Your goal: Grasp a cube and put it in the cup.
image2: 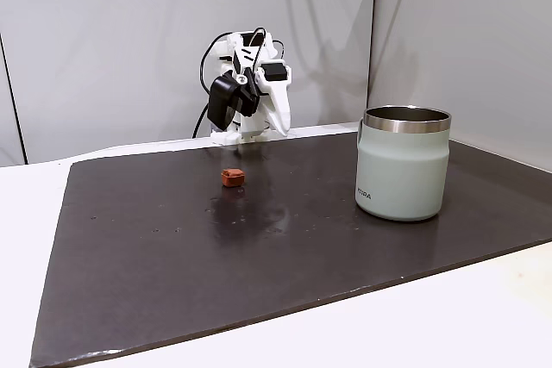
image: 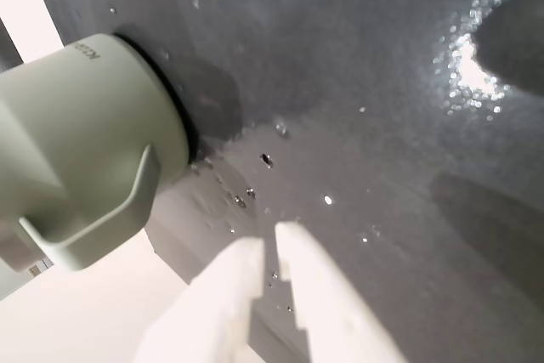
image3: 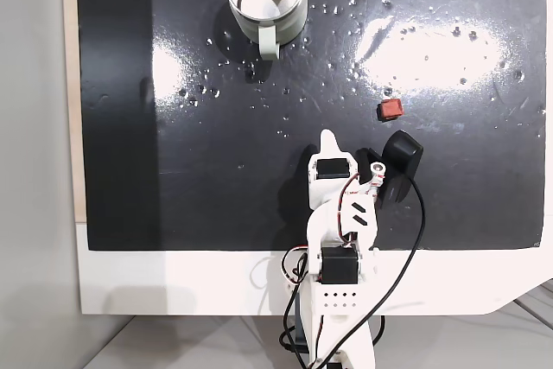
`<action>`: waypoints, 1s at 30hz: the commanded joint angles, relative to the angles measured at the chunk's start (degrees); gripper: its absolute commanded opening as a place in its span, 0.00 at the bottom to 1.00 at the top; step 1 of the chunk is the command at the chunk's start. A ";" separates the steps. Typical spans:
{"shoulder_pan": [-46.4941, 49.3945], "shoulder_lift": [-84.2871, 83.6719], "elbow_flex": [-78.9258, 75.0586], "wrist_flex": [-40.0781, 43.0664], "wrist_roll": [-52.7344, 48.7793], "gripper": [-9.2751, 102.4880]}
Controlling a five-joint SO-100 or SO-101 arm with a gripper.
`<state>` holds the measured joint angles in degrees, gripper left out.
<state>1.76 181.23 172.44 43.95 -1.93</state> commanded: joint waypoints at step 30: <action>10.28 -34.72 -50.27 18.37 -1.49 0.09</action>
<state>10.99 147.74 129.11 59.68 -1.58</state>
